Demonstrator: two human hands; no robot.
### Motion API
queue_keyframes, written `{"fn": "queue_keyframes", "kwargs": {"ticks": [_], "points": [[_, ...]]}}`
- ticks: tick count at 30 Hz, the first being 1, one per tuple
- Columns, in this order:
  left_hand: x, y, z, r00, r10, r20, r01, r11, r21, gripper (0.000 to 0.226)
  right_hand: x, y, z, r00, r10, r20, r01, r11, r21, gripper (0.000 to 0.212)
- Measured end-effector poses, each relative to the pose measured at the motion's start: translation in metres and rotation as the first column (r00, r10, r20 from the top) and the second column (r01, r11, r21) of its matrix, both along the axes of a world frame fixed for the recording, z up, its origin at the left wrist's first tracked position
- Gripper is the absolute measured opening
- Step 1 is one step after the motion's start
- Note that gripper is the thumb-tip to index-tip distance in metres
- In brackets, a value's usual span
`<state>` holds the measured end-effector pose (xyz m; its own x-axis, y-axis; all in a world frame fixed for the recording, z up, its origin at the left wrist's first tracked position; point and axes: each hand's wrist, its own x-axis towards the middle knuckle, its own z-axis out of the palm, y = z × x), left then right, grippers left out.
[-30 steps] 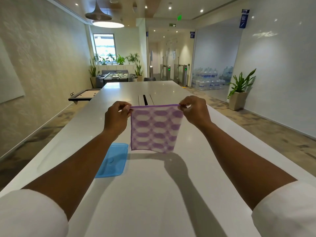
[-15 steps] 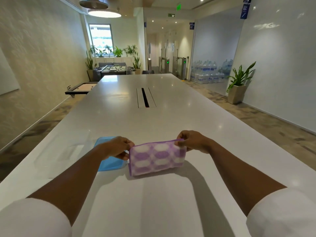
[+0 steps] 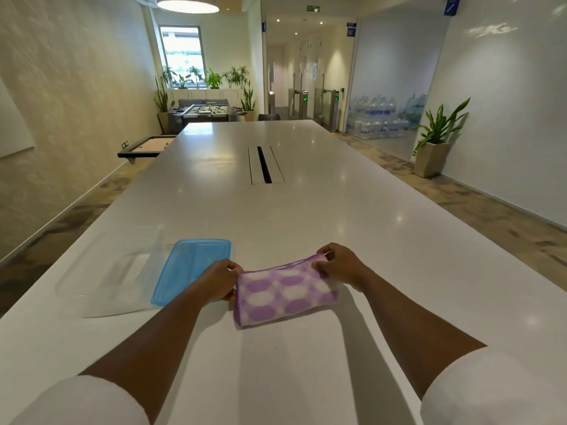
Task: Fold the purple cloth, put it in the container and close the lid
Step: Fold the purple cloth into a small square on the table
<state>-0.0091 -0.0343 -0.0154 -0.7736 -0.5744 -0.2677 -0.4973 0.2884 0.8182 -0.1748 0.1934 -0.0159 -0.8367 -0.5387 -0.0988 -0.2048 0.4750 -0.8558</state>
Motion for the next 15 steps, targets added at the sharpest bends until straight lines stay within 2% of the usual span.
{"fn": "queue_keyframes", "kwargs": {"ticks": [3, 7, 15], "points": [[-0.007, -0.007, -0.002, 1.000, 0.024, 0.002, -0.024, 0.997, -0.070, 0.020, -0.008, -0.010, -0.005, 0.994, -0.072, -0.084, 0.073, 0.997, 0.004, 0.021], [-0.012, -0.015, -0.002, 1.000, 0.023, 0.017, -0.020, 0.983, -0.180, 0.016, -0.016, -0.022, -0.013, 0.981, -0.155, -0.114, 0.157, 0.988, 0.007, 0.016], [-0.019, -0.018, -0.003, 0.993, 0.039, 0.110, 0.008, 0.917, -0.398, 0.023, -0.025, -0.035, -0.032, 0.970, -0.174, -0.168, 0.188, 0.979, 0.073, 0.008]]}}
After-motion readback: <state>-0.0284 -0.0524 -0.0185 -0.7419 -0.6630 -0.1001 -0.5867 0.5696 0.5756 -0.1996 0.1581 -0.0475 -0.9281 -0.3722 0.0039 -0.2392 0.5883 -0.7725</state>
